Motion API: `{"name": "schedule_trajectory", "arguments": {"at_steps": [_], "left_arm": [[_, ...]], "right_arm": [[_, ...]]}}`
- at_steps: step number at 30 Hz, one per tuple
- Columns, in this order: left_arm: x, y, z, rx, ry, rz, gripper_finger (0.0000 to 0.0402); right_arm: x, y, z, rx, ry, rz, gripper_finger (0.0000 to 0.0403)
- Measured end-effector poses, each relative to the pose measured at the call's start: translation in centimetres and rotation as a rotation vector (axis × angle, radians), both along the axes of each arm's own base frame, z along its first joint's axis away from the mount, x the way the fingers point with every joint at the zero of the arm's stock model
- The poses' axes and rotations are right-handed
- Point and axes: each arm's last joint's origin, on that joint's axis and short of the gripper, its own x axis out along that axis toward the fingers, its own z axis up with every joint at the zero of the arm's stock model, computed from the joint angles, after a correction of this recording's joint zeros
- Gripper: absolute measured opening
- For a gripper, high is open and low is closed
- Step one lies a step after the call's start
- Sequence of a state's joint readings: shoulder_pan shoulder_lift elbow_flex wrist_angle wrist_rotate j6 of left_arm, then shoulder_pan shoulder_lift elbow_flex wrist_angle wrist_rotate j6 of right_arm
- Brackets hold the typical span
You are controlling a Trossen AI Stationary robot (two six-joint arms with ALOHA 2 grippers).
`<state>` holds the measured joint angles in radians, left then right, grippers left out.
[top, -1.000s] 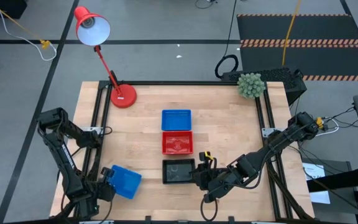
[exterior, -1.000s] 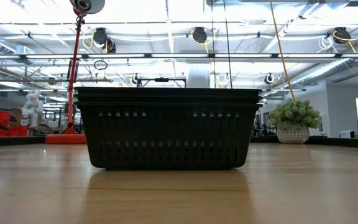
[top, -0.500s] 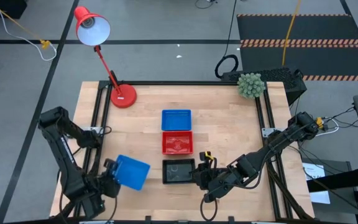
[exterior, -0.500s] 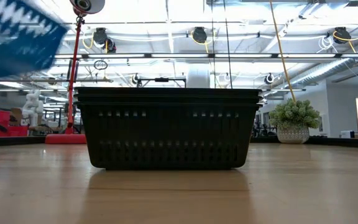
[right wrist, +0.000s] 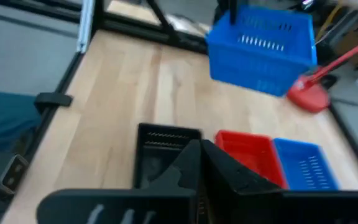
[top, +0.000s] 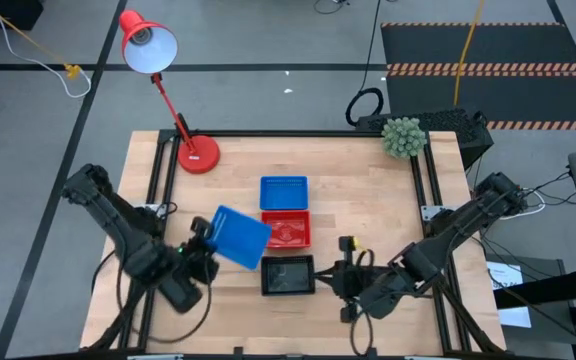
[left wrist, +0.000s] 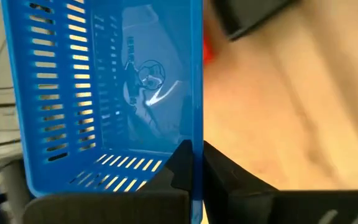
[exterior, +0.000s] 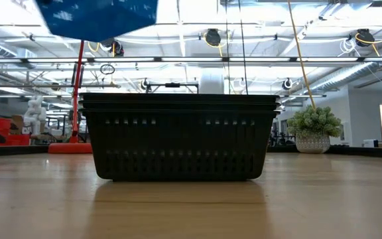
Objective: Stack baskets by color
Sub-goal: Stack the bottom blue bin on the top stacked blue bins
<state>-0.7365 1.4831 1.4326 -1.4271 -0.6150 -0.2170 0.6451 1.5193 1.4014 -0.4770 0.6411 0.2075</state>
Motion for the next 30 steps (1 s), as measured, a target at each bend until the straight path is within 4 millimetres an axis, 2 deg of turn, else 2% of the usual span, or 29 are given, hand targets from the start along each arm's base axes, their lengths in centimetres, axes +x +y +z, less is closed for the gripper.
{"name": "schedule_trajectory", "arguments": {"at_steps": [6,14,19,24,30], "left_arm": [[1.7,4.1,1.5,0.029,-0.052,0.053,0.0007],[4.2,8.7,2.5,0.072,-0.100,0.091,0.0007],[5.7,11.8,2.7,0.056,-0.175,0.208,0.0016],[7.2,14.3,1.7,0.026,-0.233,0.248,0.0007],[8.4,16.3,0.1,-0.071,-0.291,0.240,0.0019]], "right_arm": [[-1.3,-0.3,1.0,-0.053,-0.028,-0.044,0.0011],[-1.4,-0.6,0.8,-0.095,-0.006,-0.055,0.0001],[-1.6,-1.3,1.3,-0.116,-0.030,-0.094,0.0001],[-1.9,-1.5,1.5,-0.110,-0.026,-0.099,0.0000],[-2.7,-2.2,1.9,-0.185,0.005,-0.091,0.0000]]}}
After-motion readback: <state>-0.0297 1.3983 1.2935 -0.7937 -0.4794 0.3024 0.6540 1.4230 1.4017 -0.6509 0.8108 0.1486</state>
